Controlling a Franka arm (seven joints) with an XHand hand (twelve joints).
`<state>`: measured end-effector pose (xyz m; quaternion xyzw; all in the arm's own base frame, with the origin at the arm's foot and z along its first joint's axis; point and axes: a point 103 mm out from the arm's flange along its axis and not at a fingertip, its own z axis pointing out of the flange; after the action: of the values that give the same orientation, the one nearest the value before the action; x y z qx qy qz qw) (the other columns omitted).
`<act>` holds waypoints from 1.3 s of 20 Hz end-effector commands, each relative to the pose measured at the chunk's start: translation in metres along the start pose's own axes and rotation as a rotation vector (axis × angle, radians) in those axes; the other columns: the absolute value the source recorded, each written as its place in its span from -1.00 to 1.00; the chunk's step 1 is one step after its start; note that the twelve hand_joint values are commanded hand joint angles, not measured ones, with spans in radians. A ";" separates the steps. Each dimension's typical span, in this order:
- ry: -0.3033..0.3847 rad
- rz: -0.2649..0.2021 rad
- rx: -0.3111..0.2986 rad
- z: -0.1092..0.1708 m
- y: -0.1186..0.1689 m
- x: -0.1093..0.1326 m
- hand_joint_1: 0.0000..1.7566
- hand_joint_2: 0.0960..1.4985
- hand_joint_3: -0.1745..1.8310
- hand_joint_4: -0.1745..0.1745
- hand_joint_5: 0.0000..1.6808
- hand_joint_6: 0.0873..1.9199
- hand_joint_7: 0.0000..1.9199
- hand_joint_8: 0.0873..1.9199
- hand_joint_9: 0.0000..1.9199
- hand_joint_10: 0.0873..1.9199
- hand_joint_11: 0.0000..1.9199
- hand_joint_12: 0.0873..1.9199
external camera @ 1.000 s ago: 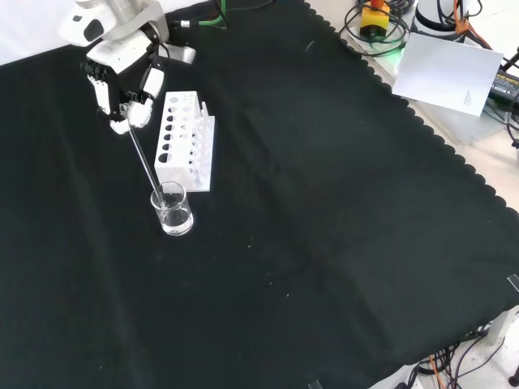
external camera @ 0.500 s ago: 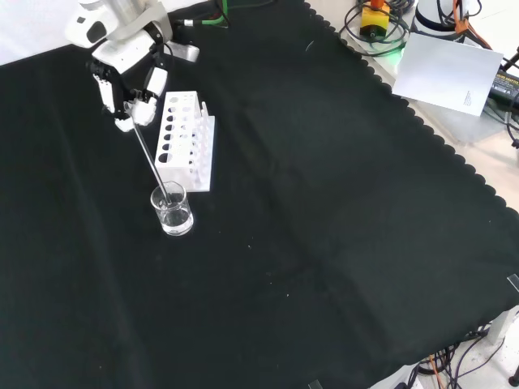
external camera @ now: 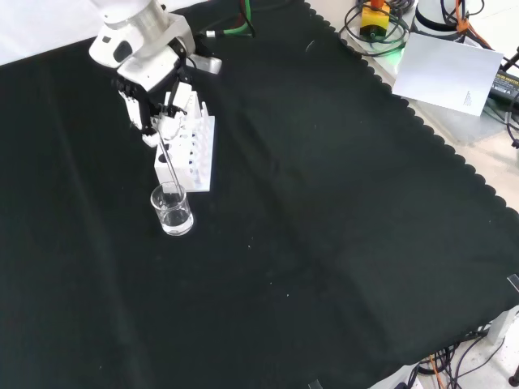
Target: Stir in the beaker to the left of the white test tube rack with the glass rod.
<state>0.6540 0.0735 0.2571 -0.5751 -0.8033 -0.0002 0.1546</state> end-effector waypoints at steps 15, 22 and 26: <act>-0.006 0.062 -0.027 -0.026 0.010 -0.043 0.49 0.38 -0.90 -1.00 0.44 -0.76 0.24 -0.04 0.80 -0.48 0.74 -0.29; 0.002 0.079 -0.024 -0.028 -0.011 -0.044 0.49 0.38 -0.89 -1.00 0.45 -0.77 0.24 -0.04 0.80 -0.48 0.74 -0.29; 0.004 0.053 -0.011 -0.028 -0.011 -0.019 0.49 0.38 -0.89 -1.00 0.45 -0.77 0.25 -0.04 0.80 -0.48 0.74 -0.29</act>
<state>0.6663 0.0333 0.2702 -0.6013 -0.7845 -0.0023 0.1513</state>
